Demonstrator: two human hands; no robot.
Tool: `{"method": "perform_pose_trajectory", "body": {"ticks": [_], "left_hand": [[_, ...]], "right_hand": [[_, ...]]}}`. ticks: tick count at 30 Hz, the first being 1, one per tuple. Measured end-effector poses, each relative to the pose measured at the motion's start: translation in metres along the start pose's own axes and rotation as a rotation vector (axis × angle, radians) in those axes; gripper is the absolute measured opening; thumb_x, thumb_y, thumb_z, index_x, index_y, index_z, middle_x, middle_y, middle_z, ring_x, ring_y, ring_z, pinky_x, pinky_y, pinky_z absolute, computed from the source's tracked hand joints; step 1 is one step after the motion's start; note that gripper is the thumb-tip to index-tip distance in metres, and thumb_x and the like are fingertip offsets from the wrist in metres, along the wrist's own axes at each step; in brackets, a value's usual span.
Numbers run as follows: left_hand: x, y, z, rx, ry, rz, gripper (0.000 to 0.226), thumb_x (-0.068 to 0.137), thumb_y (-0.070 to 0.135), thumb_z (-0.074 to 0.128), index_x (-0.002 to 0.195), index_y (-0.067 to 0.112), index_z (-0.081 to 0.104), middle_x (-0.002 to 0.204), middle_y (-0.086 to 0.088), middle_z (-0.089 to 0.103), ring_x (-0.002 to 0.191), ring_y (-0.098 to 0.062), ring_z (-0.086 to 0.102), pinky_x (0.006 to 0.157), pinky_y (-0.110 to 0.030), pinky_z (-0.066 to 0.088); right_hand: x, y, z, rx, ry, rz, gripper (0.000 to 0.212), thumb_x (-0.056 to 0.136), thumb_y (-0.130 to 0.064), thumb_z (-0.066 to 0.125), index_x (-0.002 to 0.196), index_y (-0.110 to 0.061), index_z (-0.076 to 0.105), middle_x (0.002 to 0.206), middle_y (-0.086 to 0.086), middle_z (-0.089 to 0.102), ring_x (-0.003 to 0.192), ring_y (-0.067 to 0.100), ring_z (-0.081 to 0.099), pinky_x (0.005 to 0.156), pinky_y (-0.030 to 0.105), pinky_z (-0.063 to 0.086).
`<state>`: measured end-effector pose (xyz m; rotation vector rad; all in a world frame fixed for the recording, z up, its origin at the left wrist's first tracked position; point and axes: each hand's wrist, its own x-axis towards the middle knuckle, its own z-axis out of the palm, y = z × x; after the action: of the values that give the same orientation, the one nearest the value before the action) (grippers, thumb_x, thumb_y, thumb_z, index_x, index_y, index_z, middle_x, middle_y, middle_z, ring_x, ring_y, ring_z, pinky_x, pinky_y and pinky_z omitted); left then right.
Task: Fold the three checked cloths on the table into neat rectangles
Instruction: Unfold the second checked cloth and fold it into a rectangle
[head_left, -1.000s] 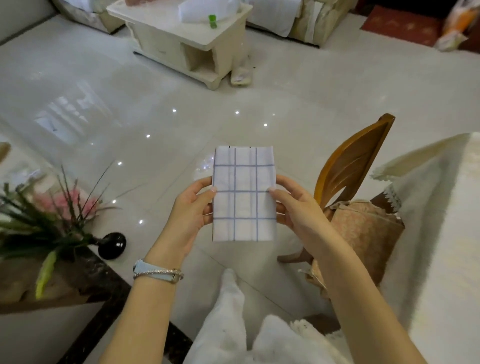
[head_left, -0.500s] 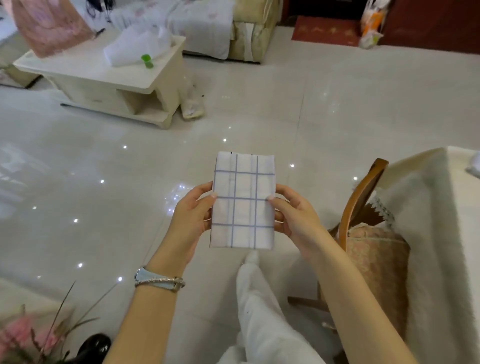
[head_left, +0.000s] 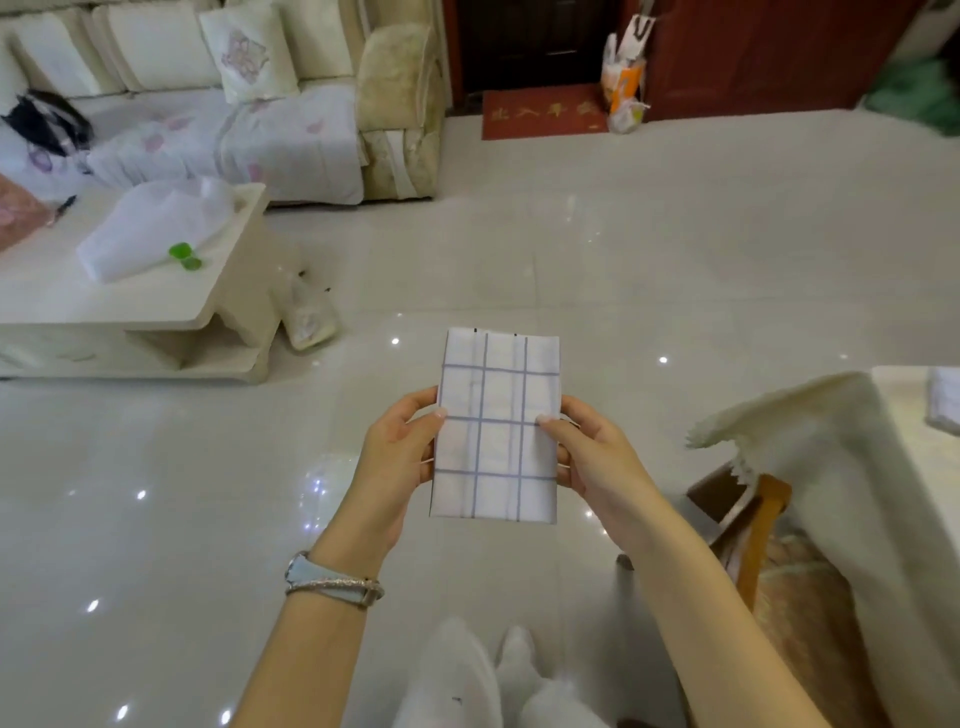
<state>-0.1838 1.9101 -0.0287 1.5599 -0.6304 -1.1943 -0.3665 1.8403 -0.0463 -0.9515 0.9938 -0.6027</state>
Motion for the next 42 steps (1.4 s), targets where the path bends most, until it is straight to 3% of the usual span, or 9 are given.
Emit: {"method": "perform_pose_trajectory", "body": {"ticks": [7,13,20,30,42], "left_hand": [[0.135,0.037,0.055,0.046,-0.194,-0.030,0.023,0.100,0.016,0.051,0.117,0.022,0.065,0.099,0.000,0.077,0.088,-0.014,0.071,0.070,-0.029,0.055],[0.260,0.087,0.116,0.085,-0.405,-0.007,0.023,0.100,0.017,0.051,0.118,0.022,0.065,0.097,0.001,0.077,0.084,-0.010,0.071,0.067,-0.025,0.055],[0.385,0.152,0.187,0.160,-0.597,-0.016,0.022,0.099,0.020,0.053,0.117,0.024,0.064,0.097,0.002,0.077,0.090,-0.013,0.072,0.072,-0.027,0.055],[0.476,0.185,0.323,0.240,-0.779,-0.018,0.022,0.098,0.021,0.055,0.117,0.024,0.065,0.097,0.001,0.077,0.088,-0.013,0.072,0.072,-0.027,0.056],[0.516,0.206,0.555,0.325,-0.939,0.006,0.022,0.099,0.020,0.054,0.118,0.023,0.064,0.099,-0.001,0.077,0.088,-0.014,0.071,0.066,-0.022,0.055]], "right_hand": [[0.084,-0.044,-0.048,0.097,0.217,-0.029,0.024,0.099,-0.012,0.051,0.109,-0.026,0.069,0.111,0.003,0.074,0.103,0.024,0.070,0.087,0.040,0.058],[0.167,-0.098,-0.093,0.163,0.412,-0.078,0.022,0.099,-0.012,0.051,0.112,-0.019,0.068,0.111,0.007,0.074,0.100,0.024,0.071,0.074,0.033,0.056],[0.248,-0.174,-0.140,0.223,0.603,-0.158,0.022,0.098,-0.012,0.052,0.114,-0.014,0.067,0.115,0.012,0.071,0.104,0.029,0.070,0.075,0.033,0.057],[0.300,-0.224,-0.244,0.289,0.771,-0.193,0.023,0.099,-0.014,0.051,0.117,-0.017,0.066,0.117,0.009,0.070,0.105,0.026,0.069,0.087,0.038,0.058],[0.305,-0.279,-0.437,0.365,0.913,-0.261,0.025,0.101,-0.016,0.048,0.118,-0.020,0.065,0.113,0.006,0.073,0.105,0.024,0.070,0.085,0.034,0.057]]}}
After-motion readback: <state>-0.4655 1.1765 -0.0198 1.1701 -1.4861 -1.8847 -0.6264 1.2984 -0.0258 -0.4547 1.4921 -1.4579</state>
